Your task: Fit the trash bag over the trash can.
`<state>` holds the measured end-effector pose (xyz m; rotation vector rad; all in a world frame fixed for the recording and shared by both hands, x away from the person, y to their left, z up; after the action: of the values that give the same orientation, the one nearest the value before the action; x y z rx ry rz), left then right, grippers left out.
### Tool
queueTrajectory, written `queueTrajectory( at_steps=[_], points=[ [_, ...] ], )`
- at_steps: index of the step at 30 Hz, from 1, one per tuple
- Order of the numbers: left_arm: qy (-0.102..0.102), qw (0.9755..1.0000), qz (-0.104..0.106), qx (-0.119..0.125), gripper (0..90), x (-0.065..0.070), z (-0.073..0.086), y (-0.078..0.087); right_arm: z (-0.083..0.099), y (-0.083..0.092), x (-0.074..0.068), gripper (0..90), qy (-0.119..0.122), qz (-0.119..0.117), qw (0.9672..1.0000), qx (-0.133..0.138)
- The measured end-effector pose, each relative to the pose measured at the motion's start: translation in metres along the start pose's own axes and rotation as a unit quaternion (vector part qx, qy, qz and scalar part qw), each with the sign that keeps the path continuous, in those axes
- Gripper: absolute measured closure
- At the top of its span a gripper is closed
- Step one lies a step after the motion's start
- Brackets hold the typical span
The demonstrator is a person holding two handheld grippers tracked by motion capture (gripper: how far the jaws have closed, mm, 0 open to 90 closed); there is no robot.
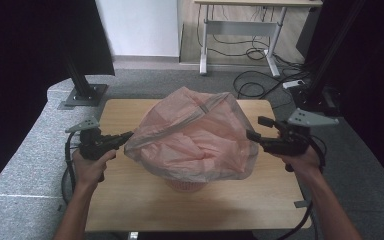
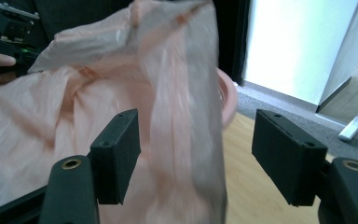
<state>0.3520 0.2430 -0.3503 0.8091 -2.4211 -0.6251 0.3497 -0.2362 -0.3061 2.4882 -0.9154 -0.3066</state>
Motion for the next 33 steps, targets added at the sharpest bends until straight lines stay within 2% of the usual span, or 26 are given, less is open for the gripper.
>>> queueTrajectory(
  at_steps=[3, 6, 8, 10, 11, 14, 18, 20, 24, 27, 31, 33],
  points=[
    [-0.002, 1.0, -0.002, -0.003, 89.7, -0.003, -0.006, 0.0, -0.015, -0.016, 0.003, 31.7, 0.002, 0.004, 0.9999, -0.011],
    [-0.006, 1.0, -0.002, -0.004, 89.7, -0.005, -0.012, -0.001, -0.028, -0.033, 0.007, 39.5, 0.002, -0.005, 0.9998, -0.017],
    [-0.007, 0.9999, -0.005, -0.005, 89.7, -0.007, -0.017, -0.003, -0.032, -0.039, 0.008, 59.4, 0.006, -0.015, 0.9998, -0.012],
    [-0.01, 0.9999, -0.007, -0.002, 89.5, -0.007, -0.02, -0.002, -0.035, -0.044, 0.008, 71.1, 0.0, -0.021, 0.9997, -0.012],
    [-0.01, 0.9999, -0.007, 0.0, 89.2, -0.007, -0.02, -0.002, -0.036, -0.047, 0.008, 77.7, -0.006, -0.013, 0.9997, -0.017],
    [-0.013, 0.9998, -0.005, 0.011, 86.3, -0.005, -0.019, 0.005, -0.033, -0.051, 0.01, 88.2, -0.012, 0.002, 0.9995, -0.029],
    [-0.018, 0.9987, -0.023, 0.043, 68.2, 0.001, -0.014, 0.02, -0.026, -0.053, 0.012, 89.3, -0.018, 0.015, 0.9992, -0.032],
    [-0.025, 0.9979, -0.019, 0.057, 60.4, 0.007, -0.01, 0.029, -0.022, -0.052, 0.012, 89.3, -0.019, 0.02, 0.9991, -0.032],
    [-0.044, 0.9963, -0.016, 0.072, 51.6, 0.019, -0.007, 0.04, -0.018, -0.051, 0.013, 89.3, -0.017, 0.023, 0.9989, -0.037],
    [-0.055, 0.9962, -0.011, 0.067, 44.8, 0.026, -0.007, 0.041, -0.018, -0.053, 0.012, 89.3, -0.016, 0.026, 0.9987, -0.041],
    [-0.06, 0.9965, 0.003, 0.057, 36.5, 0.035, -0.01, 0.036, -0.019, -0.055, 0.012, 89.3, -0.015, 0.027, 0.9985, -0.045],
    [-0.063, 0.9969, 0.0, 0.048, 33.1, 0.037, -0.012, 0.031, -0.019, -0.056, 0.012, 89.3, -0.016, 0.027, 0.9985, -0.044]
  ],
)
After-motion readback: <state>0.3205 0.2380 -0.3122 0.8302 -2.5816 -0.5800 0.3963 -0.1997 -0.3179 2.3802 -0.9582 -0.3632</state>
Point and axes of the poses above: each handheld gripper's, and its own axes: y roughly backward along the jaws, z roughly out of its underside, x roughly to its right, the point moved 2 cm from there along -y, roughly forward along the jaws, and after that the axes turned 15 degrees about -x, right-handed, at the moved point
